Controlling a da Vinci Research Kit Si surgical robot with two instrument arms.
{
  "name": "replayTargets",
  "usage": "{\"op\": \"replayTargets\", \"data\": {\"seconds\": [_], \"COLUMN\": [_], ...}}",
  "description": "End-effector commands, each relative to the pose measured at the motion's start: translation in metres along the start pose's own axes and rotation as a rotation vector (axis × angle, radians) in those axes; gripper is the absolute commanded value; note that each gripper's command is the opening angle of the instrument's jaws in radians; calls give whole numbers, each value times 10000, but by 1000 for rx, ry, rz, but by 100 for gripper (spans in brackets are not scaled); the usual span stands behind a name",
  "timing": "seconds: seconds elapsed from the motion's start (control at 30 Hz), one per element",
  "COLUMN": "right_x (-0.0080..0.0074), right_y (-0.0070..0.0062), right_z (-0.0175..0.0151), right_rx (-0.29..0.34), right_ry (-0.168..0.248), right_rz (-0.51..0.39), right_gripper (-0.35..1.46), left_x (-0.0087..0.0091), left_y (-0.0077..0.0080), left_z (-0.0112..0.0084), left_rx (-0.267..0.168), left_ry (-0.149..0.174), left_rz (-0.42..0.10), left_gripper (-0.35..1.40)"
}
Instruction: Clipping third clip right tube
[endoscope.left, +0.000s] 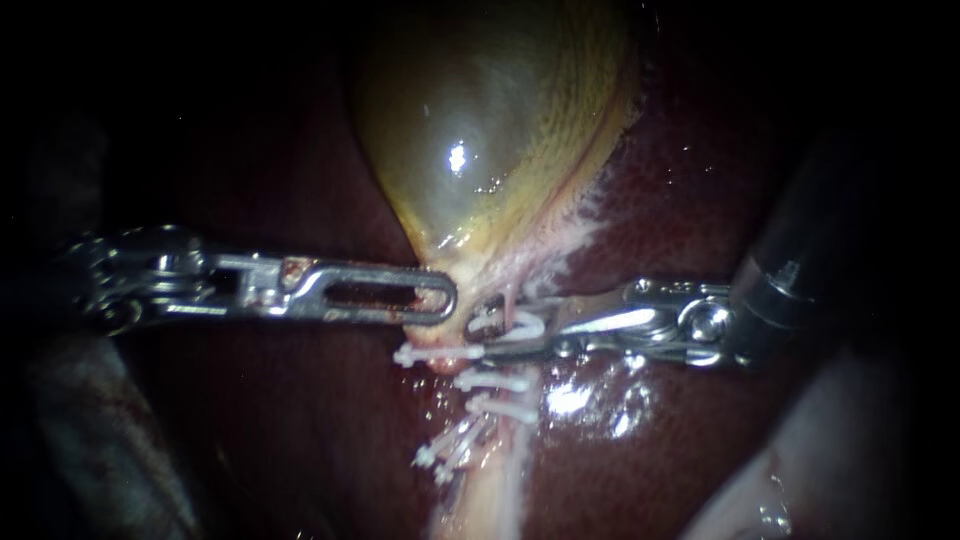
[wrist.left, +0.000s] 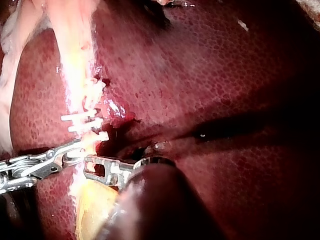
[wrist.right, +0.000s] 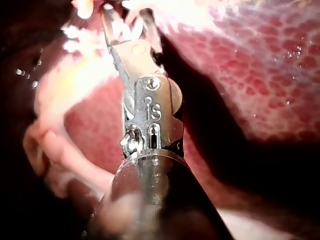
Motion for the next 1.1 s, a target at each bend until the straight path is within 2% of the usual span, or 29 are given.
{"op": "replayTargets", "data": {"seconds": [0.03,0.4,1.1], "right_x": [1,1,0], "right_y": [0,3,4], "right_z": [0,-1,-2], "right_rx": [1,5,6], "right_ry": [1,-1,-1], "right_rz": [-1,-2,-2], "right_gripper": [2,-22,-25], "left_x": [0,0,0], "left_y": [0,0,0], "left_z": [0,0,0], "left_rx": [0,0,0], "left_ry": [0,0,0], "left_rz": [0,0,0], "left_gripper": [-35,-35,-35]}}
